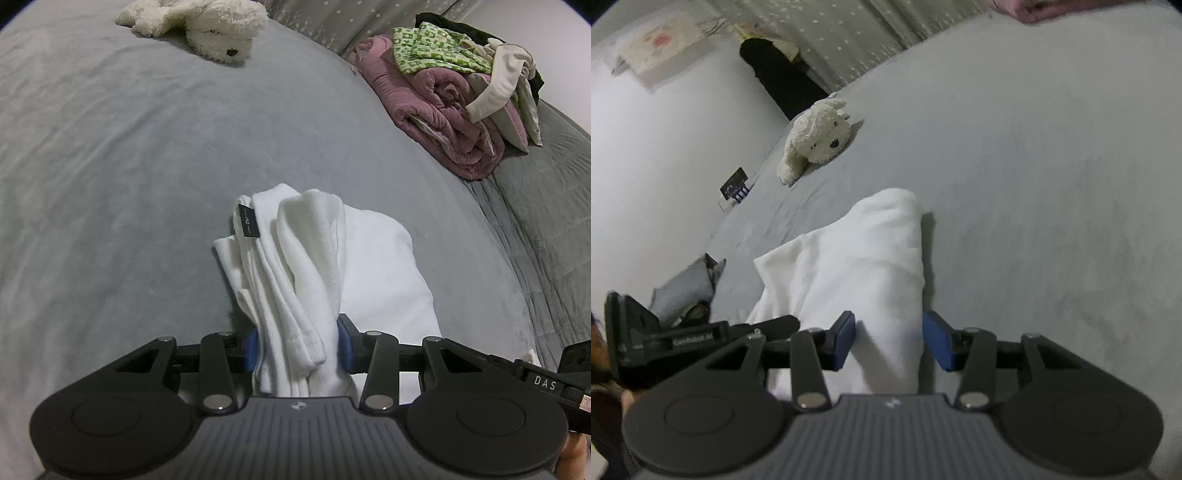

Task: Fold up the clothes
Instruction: 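Close the right gripper on the folded white shirt beside the left gripper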

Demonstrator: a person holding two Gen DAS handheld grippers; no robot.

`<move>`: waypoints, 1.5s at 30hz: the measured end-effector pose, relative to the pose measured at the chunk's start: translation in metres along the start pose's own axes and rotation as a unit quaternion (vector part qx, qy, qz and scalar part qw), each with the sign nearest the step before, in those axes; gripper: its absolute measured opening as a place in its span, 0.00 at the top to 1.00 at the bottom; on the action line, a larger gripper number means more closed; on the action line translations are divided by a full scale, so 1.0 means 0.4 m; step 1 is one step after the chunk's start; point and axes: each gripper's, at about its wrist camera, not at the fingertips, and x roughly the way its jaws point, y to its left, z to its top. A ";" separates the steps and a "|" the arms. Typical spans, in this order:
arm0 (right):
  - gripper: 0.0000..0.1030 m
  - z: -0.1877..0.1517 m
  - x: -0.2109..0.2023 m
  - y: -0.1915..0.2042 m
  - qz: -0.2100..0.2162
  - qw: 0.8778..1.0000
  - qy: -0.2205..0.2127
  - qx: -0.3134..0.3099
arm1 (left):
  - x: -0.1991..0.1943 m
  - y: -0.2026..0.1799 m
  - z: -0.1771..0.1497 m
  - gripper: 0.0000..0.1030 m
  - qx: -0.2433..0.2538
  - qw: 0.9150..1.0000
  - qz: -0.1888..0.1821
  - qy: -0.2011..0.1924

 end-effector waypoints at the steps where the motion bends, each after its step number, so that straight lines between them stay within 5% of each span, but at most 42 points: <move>1: 0.58 0.000 0.002 -0.008 0.007 1.000 0.004 0.013 | 0.000 0.000 0.000 0.60 0.000 1.000 0.000 0.000; 9: 0.45 -0.009 0.018 -0.028 0.022 0.998 0.016 0.052 | 0.000 0.000 0.001 0.60 -0.001 1.000 0.000 0.001; 33: 0.34 -0.042 0.074 0.000 0.046 0.999 -0.005 0.026 | 0.004 -0.009 -0.007 0.60 0.005 1.000 0.010 -0.005; 45: 0.40 -0.049 0.065 -0.023 0.060 0.995 -0.020 0.080 | 0.006 -0.002 0.000 0.60 -0.003 1.000 0.004 -0.002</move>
